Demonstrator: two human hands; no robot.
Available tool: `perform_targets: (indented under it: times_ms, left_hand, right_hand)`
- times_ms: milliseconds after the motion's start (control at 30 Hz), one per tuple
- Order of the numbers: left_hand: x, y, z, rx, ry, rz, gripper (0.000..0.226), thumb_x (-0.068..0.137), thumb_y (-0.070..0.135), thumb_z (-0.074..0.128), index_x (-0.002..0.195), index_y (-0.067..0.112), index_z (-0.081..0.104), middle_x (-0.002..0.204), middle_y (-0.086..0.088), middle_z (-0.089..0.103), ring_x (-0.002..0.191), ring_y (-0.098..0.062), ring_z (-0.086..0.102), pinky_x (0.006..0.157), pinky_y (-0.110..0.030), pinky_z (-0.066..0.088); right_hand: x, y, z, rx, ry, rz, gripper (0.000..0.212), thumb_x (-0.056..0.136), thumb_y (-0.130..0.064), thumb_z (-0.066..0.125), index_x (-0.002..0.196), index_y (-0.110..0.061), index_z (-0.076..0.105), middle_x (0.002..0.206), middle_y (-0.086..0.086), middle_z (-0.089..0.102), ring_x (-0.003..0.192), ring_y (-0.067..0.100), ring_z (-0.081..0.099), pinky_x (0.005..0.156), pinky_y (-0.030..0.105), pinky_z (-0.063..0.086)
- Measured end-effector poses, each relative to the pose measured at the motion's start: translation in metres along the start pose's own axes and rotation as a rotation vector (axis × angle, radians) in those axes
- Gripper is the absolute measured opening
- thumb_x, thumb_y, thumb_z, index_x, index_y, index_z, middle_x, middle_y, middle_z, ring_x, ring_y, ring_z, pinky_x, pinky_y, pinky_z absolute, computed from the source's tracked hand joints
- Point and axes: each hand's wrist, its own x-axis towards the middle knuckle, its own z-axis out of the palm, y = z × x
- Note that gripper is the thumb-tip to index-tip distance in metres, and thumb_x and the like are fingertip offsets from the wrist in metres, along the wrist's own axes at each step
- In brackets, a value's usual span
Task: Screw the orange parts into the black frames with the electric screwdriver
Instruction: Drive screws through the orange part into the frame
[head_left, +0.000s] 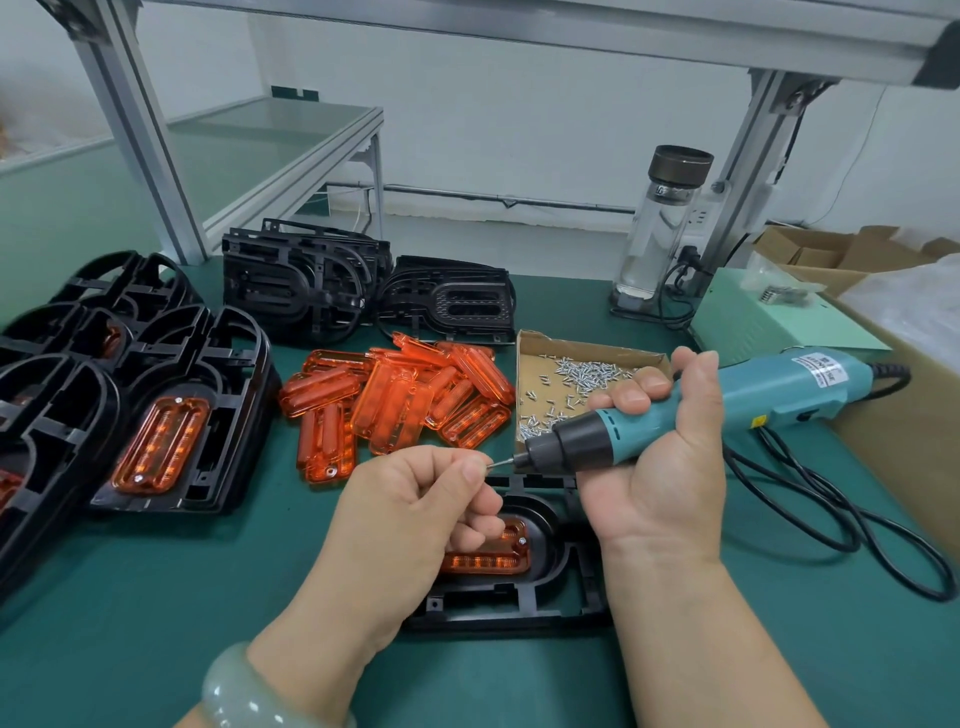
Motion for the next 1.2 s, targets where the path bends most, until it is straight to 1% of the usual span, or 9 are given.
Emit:
perform_targets:
  times_ms: [233, 333, 433, 533, 667, 833, 1000, 1100, 1200]
  left_hand:
    - [0.001, 0.000, 0.002, 0.051, 0.016, 0.042, 0.023, 0.088, 0.017, 0.062, 0.067, 0.013, 0.070, 0.064, -0.007, 0.070, 0.054, -0.014, 0.066, 0.049, -0.016, 0.049]
    - [0.000, 0.001, 0.002, 0.011, -0.021, 0.043, 0.017, 0.077, 0.034, 0.065, 0.075, 0.019, 0.074, 0.069, -0.008, 0.071, 0.058, -0.015, 0.067, 0.050, -0.017, 0.050]
    - [-0.002, 0.000, -0.001, -0.050, -0.045, 0.029, 0.027, 0.065, 0.044, 0.065, 0.086, 0.031, 0.075, 0.079, -0.007, 0.074, 0.069, -0.018, 0.071, 0.054, -0.018, 0.052]
    - [-0.001, 0.000, -0.003, -0.069, -0.027, 0.018, 0.013, 0.076, 0.026, 0.066, 0.086, 0.028, 0.075, 0.081, -0.008, 0.074, 0.072, -0.019, 0.072, 0.054, -0.017, 0.051]
    - [0.000, 0.001, -0.001, -0.015, -0.007, 0.039, 0.022, 0.083, 0.010, 0.066, 0.079, 0.029, 0.075, 0.074, -0.007, 0.073, 0.067, -0.018, 0.071, 0.050, -0.016, 0.049]
    - [-0.002, 0.005, -0.002, 0.049, 0.002, 0.083, 0.023, 0.083, 0.009, 0.065, 0.078, 0.029, 0.074, 0.070, -0.004, 0.073, 0.063, -0.013, 0.070, 0.050, -0.015, 0.048]
    - [-0.004, 0.004, -0.003, 0.066, 0.001, 0.093, 0.018, 0.082, 0.004, 0.066, 0.074, 0.018, 0.075, 0.068, -0.006, 0.072, 0.060, -0.013, 0.069, 0.049, -0.015, 0.048]
    - [-0.003, 0.006, -0.004, 0.075, -0.047, 0.083, 0.016, 0.075, 0.008, 0.073, 0.087, 0.019, 0.073, 0.071, -0.004, 0.073, 0.064, -0.011, 0.069, 0.052, -0.014, 0.048]
    - [-0.001, 0.010, -0.013, 0.109, -0.076, 0.102, 0.037, 0.065, 0.020, 0.074, 0.101, 0.023, 0.069, 0.083, 0.001, 0.074, 0.075, -0.011, 0.070, 0.061, -0.013, 0.051]
  right_hand:
    - [-0.001, 0.001, 0.000, 0.009, 0.036, 0.016, 0.018, 0.095, -0.033, 0.056, 0.080, -0.024, 0.049, 0.059, -0.012, 0.048, 0.047, 0.003, 0.045, 0.056, 0.020, 0.044]
    - [0.001, -0.001, 0.000, 0.030, 0.056, 0.021, 0.019, 0.092, -0.034, 0.058, 0.078, -0.023, 0.049, 0.059, -0.011, 0.047, 0.047, 0.004, 0.044, 0.055, 0.020, 0.045]
    - [0.003, -0.004, -0.001, 0.054, 0.075, 0.014, 0.021, 0.092, -0.034, 0.059, 0.076, -0.022, 0.050, 0.060, -0.011, 0.046, 0.048, 0.004, 0.043, 0.056, 0.021, 0.044]
    - [0.005, -0.005, -0.001, 0.052, 0.088, 0.005, 0.021, 0.093, -0.033, 0.058, 0.078, -0.022, 0.049, 0.061, -0.011, 0.045, 0.048, 0.004, 0.043, 0.057, 0.021, 0.044]
    - [0.003, -0.002, -0.001, 0.044, 0.071, 0.020, 0.019, 0.087, -0.034, 0.062, 0.077, -0.023, 0.050, 0.060, -0.011, 0.045, 0.048, 0.004, 0.043, 0.056, 0.020, 0.044]
    - [0.001, 0.002, -0.001, 0.049, 0.045, 0.039, 0.020, 0.075, -0.035, 0.066, 0.080, -0.023, 0.050, 0.060, -0.011, 0.046, 0.047, 0.004, 0.044, 0.055, 0.018, 0.046]
    - [0.001, 0.003, -0.002, 0.051, 0.056, 0.055, 0.022, 0.073, -0.036, 0.066, 0.084, -0.024, 0.051, 0.060, -0.012, 0.046, 0.047, 0.003, 0.044, 0.055, 0.018, 0.046]
    - [0.002, 0.001, -0.003, 0.046, 0.063, 0.058, 0.021, 0.074, -0.037, 0.065, 0.081, -0.023, 0.051, 0.059, -0.012, 0.046, 0.046, 0.004, 0.044, 0.053, 0.018, 0.046]
    - [0.004, -0.001, -0.004, 0.046, 0.068, 0.058, 0.020, 0.075, -0.035, 0.066, 0.077, -0.022, 0.050, 0.059, -0.011, 0.046, 0.046, 0.004, 0.044, 0.054, 0.020, 0.046]
